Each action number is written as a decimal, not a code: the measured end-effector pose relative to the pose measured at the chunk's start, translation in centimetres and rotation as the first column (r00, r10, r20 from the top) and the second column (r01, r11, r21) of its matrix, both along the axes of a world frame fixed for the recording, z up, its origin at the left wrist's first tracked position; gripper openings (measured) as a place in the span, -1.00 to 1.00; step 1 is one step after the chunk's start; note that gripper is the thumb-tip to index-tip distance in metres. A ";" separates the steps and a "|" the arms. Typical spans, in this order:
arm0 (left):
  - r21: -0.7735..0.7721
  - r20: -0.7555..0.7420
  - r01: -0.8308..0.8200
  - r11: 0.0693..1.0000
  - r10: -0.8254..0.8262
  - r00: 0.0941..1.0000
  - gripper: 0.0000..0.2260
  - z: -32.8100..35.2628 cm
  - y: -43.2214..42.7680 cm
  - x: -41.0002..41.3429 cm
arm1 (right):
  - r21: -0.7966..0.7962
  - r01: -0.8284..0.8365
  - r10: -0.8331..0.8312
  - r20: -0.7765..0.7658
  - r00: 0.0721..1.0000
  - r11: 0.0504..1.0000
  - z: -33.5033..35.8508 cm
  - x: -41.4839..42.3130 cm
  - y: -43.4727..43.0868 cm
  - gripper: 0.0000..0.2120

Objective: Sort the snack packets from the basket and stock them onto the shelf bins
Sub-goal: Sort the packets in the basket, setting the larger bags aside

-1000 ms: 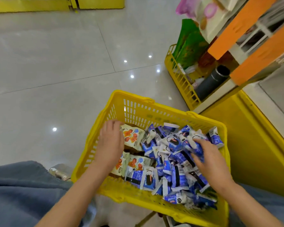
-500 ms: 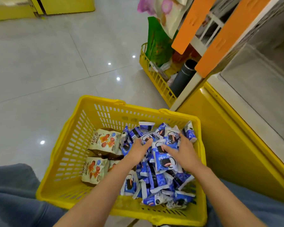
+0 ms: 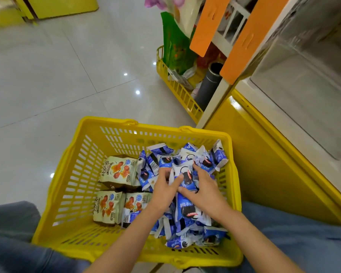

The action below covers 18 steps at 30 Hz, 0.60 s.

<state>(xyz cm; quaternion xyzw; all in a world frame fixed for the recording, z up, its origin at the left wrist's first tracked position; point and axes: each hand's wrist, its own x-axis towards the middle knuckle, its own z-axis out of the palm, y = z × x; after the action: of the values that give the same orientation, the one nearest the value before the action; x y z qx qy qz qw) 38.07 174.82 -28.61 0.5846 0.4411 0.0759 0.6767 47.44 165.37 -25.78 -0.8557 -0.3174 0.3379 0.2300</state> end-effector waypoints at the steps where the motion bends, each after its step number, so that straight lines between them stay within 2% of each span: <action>1: 0.028 0.015 -0.022 0.999 0.022 1.000 -0.80 0.2 -0.1 -0.5 | 0.030 0.005 -0.003 -0.042 0.999 1.000 0.2 -0.4 -0.2 -0.14; 4: 0.085 0.028 -0.052 0.995 0.050 0.998 -0.82 0.8 -0.3 -2.2 | 0.094 -0.014 0.026 -0.131 0.991 0.995 0.8 -1.5 -0.6 -0.14; 7: 0.122 0.065 -0.018 0.992 0.010 0.998 -0.81 1.8 -0.8 -3.6 | 0.111 -0.090 0.095 -0.048 0.994 0.990 1.3 -2.4 -1.0 -0.15; 12: 0.164 0.189 0.000 0.987 -0.031 0.982 -0.75 3.3 -2.1 -4.6 | 0.172 -0.057 0.064 -0.035 0.997 0.984 2.8 -2.9 -2.2 -0.10; 16: 0.117 0.215 0.068 0.991 -0.092 0.972 -0.73 3.8 -2.8 -4.9 | 0.150 -0.012 0.029 -0.106 0.994 0.989 3.2 -2.4 -3.3 -0.05; 18: 0.120 0.180 0.127 0.985 -0.148 0.973 -0.71 3.5 -2.4 -5.2 | 0.111 -0.001 0.015 -0.130 0.991 0.994 3.5 -2.0 -3.3 -0.14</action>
<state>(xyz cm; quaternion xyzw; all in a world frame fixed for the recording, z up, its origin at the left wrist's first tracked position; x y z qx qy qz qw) 32.91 172.45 -25.07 0.6395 0.3290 0.1073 0.6865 45.48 162.11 -22.25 -0.8164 -0.3234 0.3759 0.2960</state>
